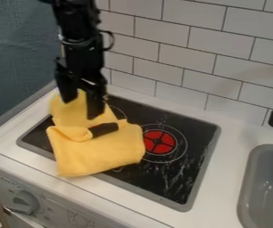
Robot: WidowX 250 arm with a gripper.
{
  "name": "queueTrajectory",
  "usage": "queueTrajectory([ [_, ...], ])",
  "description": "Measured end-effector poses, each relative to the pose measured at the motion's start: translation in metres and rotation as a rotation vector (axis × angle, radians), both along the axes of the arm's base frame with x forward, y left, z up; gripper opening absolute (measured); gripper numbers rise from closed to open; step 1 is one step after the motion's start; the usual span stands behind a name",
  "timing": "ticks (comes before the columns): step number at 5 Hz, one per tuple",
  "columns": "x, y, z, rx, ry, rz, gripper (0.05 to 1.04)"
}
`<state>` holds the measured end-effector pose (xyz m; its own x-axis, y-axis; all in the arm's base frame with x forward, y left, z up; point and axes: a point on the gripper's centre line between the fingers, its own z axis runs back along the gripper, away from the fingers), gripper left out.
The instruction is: Unfold the cloth from top left to bottom right
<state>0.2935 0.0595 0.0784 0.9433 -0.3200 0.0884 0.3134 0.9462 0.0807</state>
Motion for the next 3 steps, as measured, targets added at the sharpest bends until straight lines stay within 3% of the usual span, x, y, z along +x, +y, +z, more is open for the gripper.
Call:
queueTrajectory([
  [2,0.0,-0.016,-0.003,0.082,-0.02,-0.022,0.999],
  [3,0.0,-0.012,-0.018,0.103,0.02,-0.004,0.999],
])
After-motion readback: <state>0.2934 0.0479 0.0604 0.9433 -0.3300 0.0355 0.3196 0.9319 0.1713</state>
